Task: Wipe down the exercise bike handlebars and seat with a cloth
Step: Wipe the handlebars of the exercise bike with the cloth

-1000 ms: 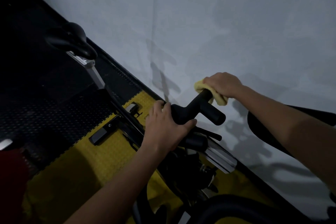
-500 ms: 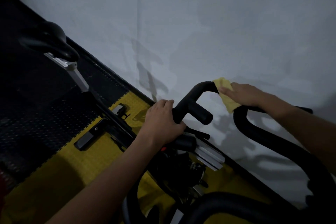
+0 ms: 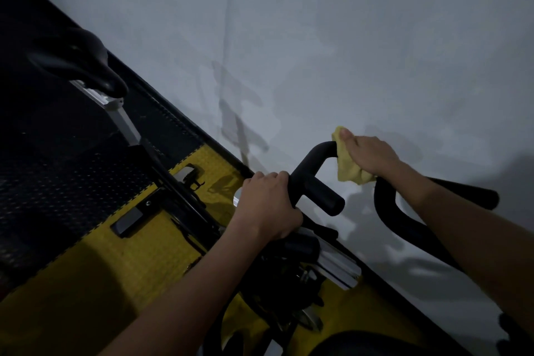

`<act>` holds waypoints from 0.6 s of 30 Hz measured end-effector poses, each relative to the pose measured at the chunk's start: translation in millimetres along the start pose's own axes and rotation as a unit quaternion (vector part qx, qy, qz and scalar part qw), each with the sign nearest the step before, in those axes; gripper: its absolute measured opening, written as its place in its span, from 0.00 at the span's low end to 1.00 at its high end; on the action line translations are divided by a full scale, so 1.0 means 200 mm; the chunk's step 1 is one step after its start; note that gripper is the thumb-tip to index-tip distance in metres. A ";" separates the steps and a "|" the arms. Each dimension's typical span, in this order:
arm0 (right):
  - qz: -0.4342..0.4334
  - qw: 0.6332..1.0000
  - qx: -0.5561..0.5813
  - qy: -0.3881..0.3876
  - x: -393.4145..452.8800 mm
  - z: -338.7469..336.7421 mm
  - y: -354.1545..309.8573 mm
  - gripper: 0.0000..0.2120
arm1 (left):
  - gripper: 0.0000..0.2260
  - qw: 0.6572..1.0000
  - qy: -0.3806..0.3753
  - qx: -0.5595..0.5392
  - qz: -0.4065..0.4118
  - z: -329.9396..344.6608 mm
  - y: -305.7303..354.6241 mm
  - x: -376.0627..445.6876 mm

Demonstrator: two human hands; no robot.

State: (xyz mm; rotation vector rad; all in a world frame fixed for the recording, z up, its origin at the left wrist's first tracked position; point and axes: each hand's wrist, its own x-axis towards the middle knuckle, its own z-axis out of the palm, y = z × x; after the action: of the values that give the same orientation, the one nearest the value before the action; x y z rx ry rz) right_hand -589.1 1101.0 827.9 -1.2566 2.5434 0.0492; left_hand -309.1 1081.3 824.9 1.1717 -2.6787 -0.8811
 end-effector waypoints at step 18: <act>0.081 0.995 -0.019 -0.056 -0.15 -0.09 0.26 0.41 | 0.33 0.995 -0.054 -0.054 -0.059 0.03 0.24 0.25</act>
State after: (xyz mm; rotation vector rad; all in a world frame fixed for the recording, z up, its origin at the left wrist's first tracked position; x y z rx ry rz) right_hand -617.0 1153.3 847.9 -1.0271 2.5517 0.1987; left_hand -376.0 1075.4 838.1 1.3059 -2.6274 -1.1227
